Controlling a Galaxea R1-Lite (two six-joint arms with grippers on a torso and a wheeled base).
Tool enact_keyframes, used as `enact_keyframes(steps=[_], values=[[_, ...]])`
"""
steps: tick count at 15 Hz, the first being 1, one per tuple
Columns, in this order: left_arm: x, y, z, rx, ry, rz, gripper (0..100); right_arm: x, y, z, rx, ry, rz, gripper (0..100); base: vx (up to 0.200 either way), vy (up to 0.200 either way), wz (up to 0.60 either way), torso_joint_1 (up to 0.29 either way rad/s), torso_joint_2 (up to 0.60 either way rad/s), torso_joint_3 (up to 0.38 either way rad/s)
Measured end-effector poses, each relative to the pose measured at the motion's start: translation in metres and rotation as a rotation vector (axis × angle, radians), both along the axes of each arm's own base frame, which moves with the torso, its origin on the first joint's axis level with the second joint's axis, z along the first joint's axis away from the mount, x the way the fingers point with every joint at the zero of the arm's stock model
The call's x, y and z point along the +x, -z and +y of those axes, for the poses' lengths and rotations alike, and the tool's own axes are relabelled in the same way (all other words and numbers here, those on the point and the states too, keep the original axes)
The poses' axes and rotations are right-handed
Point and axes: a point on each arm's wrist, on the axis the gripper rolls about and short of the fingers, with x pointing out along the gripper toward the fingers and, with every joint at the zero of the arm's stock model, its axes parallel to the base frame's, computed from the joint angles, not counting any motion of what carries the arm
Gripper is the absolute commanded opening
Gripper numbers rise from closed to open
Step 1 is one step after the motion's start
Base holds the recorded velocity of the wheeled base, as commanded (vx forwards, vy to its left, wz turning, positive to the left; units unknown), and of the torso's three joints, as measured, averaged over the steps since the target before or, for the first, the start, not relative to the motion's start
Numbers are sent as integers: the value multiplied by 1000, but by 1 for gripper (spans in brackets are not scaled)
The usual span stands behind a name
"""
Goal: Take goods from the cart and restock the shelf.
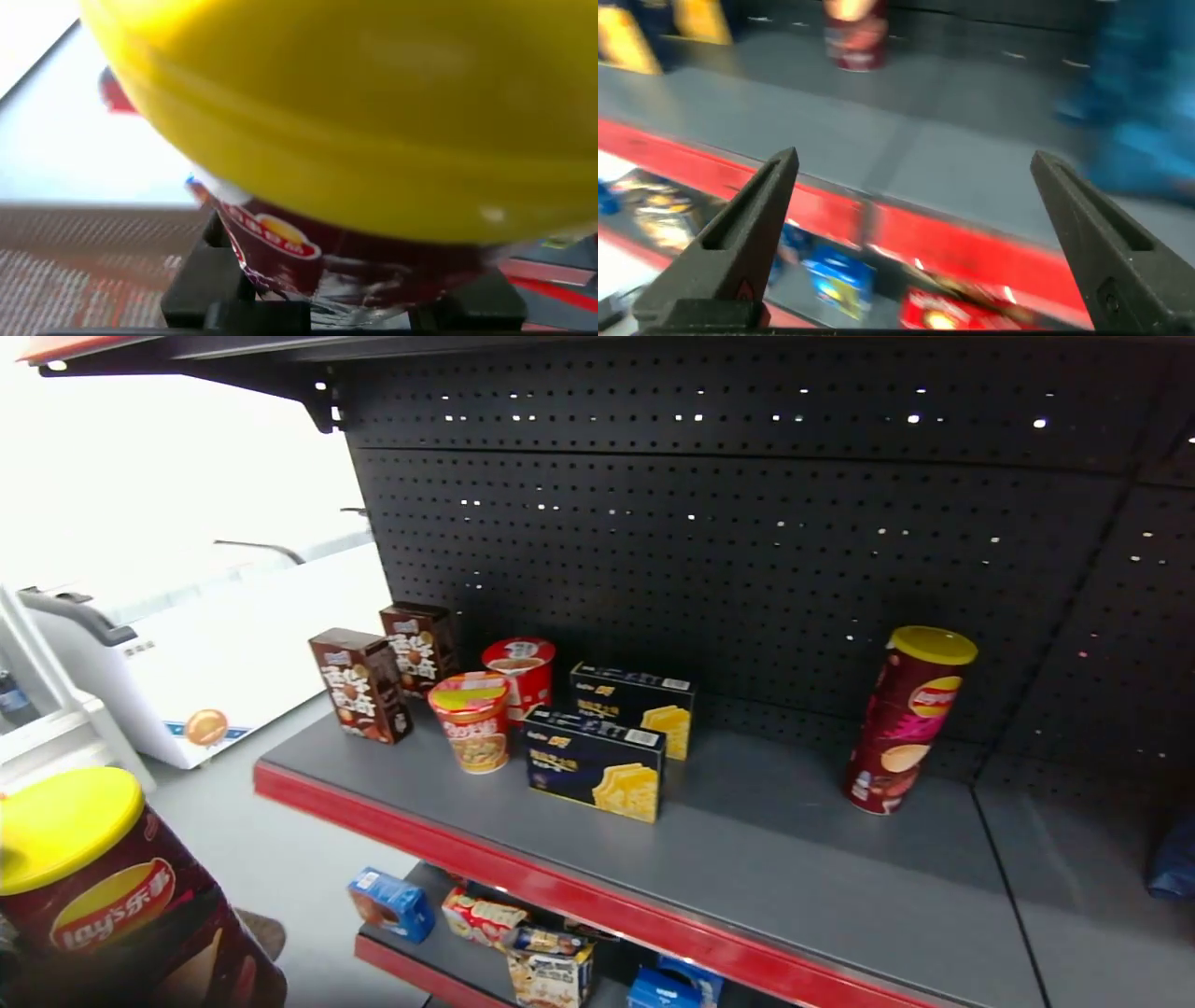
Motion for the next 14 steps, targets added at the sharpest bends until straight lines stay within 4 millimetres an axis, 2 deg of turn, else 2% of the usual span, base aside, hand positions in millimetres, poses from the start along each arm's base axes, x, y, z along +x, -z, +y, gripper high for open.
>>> enact_keyframes(steps=[5,11,12,14], values=[[0,-1,0,-1,-1,-6,0,0,0,0,0,0,0,100,0,0,-600,2,3,0],[1,-5,1,7,-41,-22,0,1,-1,0,-4,32,10,100,0,0,0,0,0,0],[1,-9,1,5,-41,-36,0,0,-6,0,-6,32,-2,100,0,0,0,0,0,0],[4,-16,0,1,-37,-59,0,-3,-37,0,-2,-1,-53,100,0,0,0,0,0,0]])
